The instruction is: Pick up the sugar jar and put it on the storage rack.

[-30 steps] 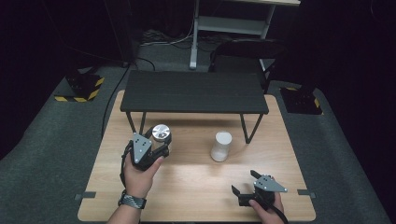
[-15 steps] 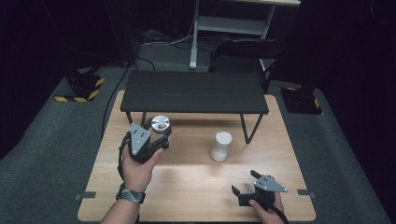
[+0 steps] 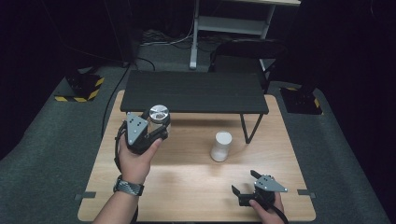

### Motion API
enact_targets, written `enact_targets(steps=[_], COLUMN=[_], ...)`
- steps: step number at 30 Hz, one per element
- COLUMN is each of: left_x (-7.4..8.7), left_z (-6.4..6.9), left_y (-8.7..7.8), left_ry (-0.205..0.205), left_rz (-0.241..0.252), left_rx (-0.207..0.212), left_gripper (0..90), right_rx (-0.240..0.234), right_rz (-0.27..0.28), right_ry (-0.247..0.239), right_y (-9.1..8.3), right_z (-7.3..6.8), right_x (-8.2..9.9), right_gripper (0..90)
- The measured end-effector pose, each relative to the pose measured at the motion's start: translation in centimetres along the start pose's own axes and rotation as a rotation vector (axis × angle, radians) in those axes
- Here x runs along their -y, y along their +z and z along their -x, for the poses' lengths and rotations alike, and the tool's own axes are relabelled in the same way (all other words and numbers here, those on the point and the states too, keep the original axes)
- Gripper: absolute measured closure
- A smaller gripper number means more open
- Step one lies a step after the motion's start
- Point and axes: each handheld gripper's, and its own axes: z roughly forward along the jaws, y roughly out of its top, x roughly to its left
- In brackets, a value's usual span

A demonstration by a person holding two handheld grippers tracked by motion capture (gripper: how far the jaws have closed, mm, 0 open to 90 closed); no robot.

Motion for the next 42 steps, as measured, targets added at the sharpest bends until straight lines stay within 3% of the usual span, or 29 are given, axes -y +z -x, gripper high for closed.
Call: enact_targets(steps=[18, 28, 42], left_x=[-4.3, -5.0, -5.7], left_z=[-0.4, -0.9, -0.9], left_y=[2.2, 3.8, 7.2], left_ry=[0.0, -0.002, -0.006], left_rz=[-0.009, -0.02, -0.029], left_rx=[-0.005, -0.006, -0.052], left_gripper=[34.8, 34.8, 34.8], right_rx=[-0.003, -0.002, -0.003], right_rz=[0.0, 0.002, 0.005], right_ry=[0.004, 0.006, 0.01], right_y=[0.0, -0.1, -0.2], right_z=[0.1, 0.1, 0.3], right_x=[0.0, 0.1, 0.2], right_gripper=[0.2, 0.2, 0.2])
